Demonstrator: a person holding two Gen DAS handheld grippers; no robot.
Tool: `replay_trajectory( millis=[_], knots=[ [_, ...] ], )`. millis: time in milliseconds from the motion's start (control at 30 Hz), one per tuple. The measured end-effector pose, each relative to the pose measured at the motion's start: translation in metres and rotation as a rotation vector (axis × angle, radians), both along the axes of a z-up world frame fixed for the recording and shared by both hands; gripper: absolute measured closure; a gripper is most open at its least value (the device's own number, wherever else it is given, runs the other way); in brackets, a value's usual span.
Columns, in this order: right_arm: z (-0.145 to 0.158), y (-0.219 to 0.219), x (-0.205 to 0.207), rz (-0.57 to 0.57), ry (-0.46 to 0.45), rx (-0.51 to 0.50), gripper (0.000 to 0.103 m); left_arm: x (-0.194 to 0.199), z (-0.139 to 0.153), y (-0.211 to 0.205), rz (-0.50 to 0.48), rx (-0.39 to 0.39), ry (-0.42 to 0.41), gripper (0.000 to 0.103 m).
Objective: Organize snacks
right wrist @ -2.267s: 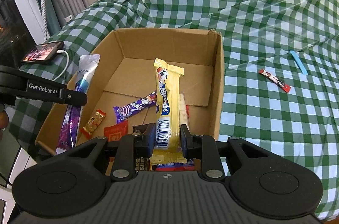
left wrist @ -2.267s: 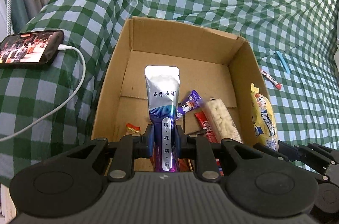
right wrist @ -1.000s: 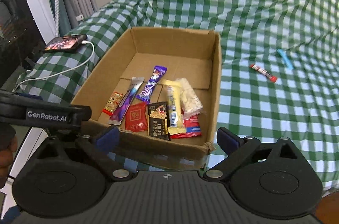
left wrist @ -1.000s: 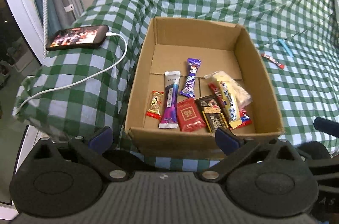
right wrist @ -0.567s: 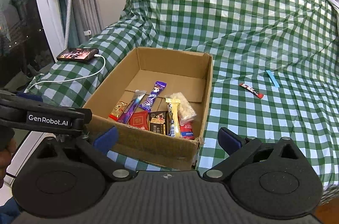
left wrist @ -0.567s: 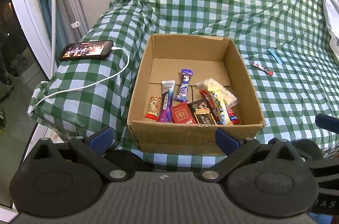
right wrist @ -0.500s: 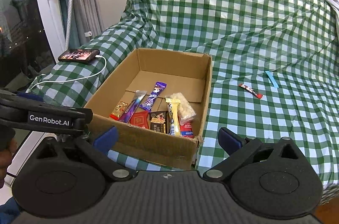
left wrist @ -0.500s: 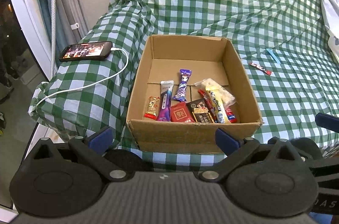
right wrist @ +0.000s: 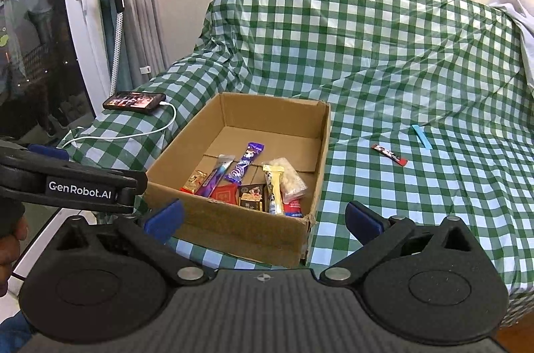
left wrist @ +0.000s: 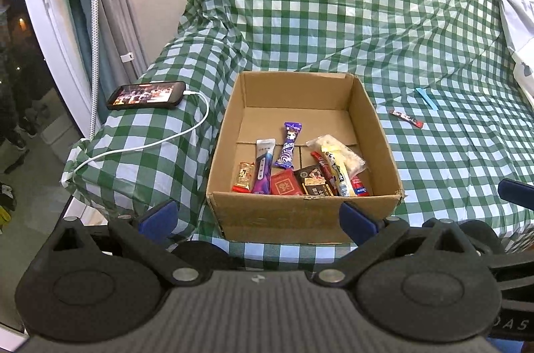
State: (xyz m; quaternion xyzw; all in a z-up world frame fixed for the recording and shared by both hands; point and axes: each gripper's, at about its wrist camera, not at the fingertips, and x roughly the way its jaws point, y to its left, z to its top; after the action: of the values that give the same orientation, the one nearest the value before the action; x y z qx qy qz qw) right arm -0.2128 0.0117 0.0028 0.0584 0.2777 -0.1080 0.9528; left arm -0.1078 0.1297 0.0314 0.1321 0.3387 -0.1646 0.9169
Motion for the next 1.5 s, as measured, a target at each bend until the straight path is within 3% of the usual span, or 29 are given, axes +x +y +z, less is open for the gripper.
replay_trajectory(
  millis=[900,1500],
  knots=[
    [-0.005,-0.005,0.000,-0.008,0.013,0.021,0.001,0.005,-0.003,-0.002,-0.008,0.028,0.007,0.000],
    [-0.020,-0.032,0.013,-0.053,0.031,0.092,0.001,0.022,-0.011,-0.035,-0.032,0.099,0.026,0.000]
  ],
)
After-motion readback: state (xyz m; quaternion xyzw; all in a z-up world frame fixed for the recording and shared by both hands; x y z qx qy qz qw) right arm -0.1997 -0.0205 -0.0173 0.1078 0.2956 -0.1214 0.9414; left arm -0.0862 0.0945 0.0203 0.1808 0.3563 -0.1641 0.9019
